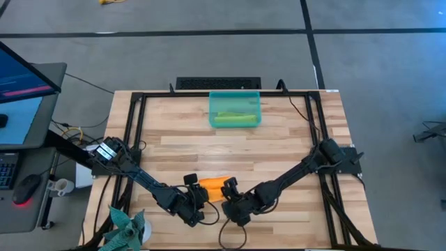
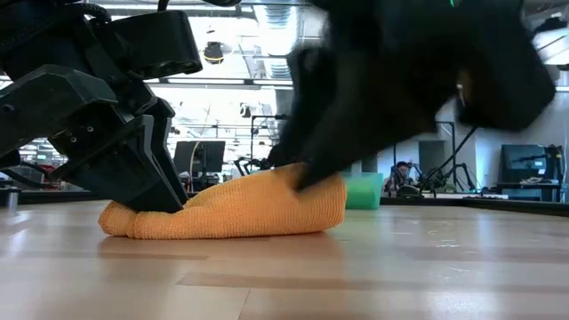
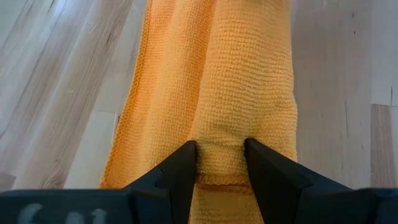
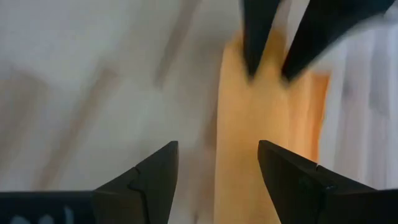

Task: Roll microfiber towels into tight, uniform cylinder then place into a basket
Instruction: Roll the yellow microfiber towel

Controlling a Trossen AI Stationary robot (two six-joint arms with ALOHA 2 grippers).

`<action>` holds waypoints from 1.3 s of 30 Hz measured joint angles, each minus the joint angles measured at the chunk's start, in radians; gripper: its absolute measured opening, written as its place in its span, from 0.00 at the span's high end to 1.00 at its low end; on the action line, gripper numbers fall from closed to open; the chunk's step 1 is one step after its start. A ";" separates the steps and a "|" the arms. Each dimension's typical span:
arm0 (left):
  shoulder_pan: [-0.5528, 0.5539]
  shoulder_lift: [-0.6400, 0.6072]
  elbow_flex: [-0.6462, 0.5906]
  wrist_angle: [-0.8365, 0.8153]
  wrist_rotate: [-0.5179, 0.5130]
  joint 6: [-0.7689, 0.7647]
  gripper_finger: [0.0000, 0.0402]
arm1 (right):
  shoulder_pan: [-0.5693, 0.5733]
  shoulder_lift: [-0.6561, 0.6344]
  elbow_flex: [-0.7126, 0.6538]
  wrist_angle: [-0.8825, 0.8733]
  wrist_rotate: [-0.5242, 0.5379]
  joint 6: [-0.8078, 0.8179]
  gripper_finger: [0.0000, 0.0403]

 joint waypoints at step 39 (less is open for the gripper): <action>0.000 0.000 0.000 -0.005 0.002 -0.005 0.64 | -0.068 0.066 -0.005 -0.156 0.011 0.291 0.78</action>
